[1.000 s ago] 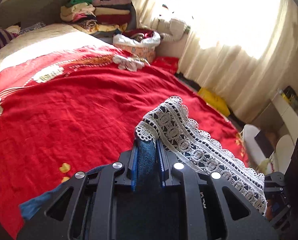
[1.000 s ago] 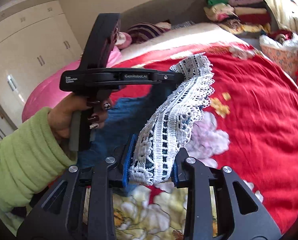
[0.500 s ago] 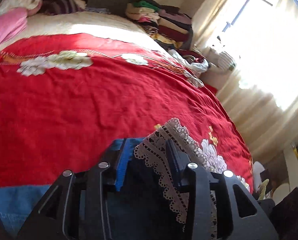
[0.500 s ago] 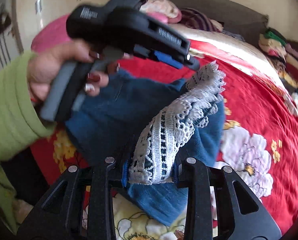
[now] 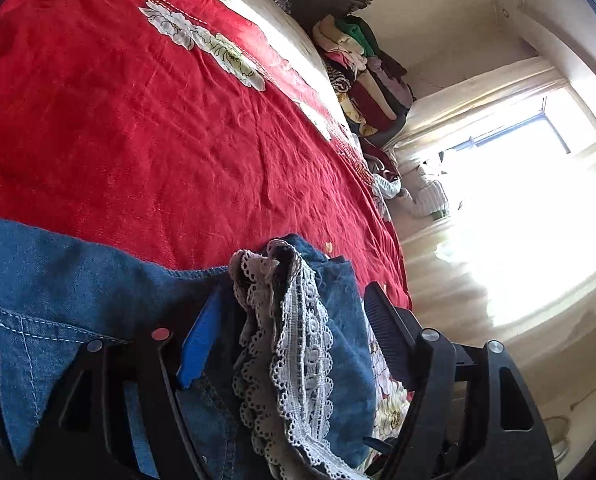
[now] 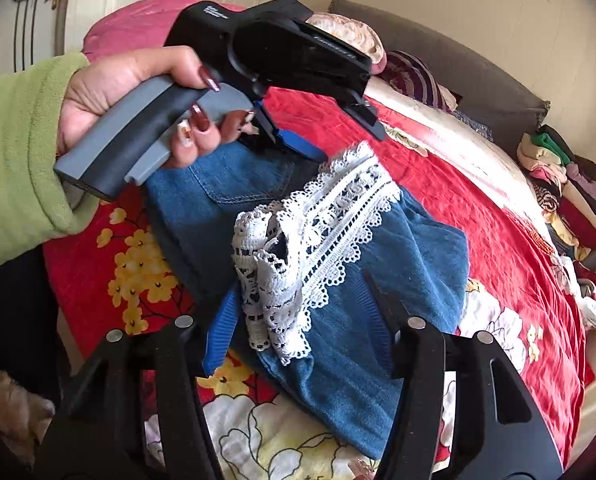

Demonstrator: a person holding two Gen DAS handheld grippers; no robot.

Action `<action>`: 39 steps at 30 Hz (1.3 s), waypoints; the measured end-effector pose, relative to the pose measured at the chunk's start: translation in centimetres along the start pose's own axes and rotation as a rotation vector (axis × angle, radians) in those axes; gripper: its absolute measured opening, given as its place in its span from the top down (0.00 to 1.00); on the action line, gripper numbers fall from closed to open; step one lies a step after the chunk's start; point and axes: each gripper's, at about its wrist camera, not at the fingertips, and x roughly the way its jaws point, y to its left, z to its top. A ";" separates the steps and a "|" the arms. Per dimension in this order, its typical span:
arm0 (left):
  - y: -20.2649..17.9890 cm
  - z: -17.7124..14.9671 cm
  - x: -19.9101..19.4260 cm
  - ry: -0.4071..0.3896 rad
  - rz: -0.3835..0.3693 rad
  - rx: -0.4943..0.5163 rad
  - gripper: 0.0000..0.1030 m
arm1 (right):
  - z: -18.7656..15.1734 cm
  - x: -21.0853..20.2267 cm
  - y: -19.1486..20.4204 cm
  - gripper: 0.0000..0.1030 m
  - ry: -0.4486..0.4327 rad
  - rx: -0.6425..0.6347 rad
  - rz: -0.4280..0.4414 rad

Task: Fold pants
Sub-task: 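Lift the lace hem with both tools and fold it over toward the waistband, then lay the folded hem down and open both tools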

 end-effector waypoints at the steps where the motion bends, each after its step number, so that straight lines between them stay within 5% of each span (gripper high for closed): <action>1: -0.2 0.0 0.3 0.004 0.003 0.001 0.29 | 0.2 0.5 0.2 0.53 0.007 -0.007 0.011; 3: -0.2 0.1 0.8 0.020 0.054 0.015 0.29 | 0.0 1.4 0.0 0.88 0.030 -0.002 0.066; 4: -0.4 0.1 1.4 0.026 0.089 0.026 0.32 | 0.0 1.8 0.0 0.91 0.045 0.006 0.093; 7: -0.4 -0.1 2.5 0.042 0.173 0.073 0.81 | 0.4 1.7 0.9 0.91 0.056 -0.032 0.100; 11: -0.9 -0.3 2.4 0.021 0.236 0.145 0.81 | 0.6 1.6 2.0 0.89 0.057 -0.096 0.097; 21: -2.3 -0.5 1.0 -0.008 0.327 0.258 0.70 | -0.1 0.1 -1.3 0.62 0.032 0.049 0.227; 31: -5.8 -5.7 -3.3 -0.071 0.389 0.419 0.65 | -0.5 -0.5 -10.9 0.60 -0.002 0.337 0.119; 39: -8.6 -10.9 -2.4 -0.021 0.431 0.587 0.68 | 1.2 2.9 -14.1 0.60 0.031 0.383 0.124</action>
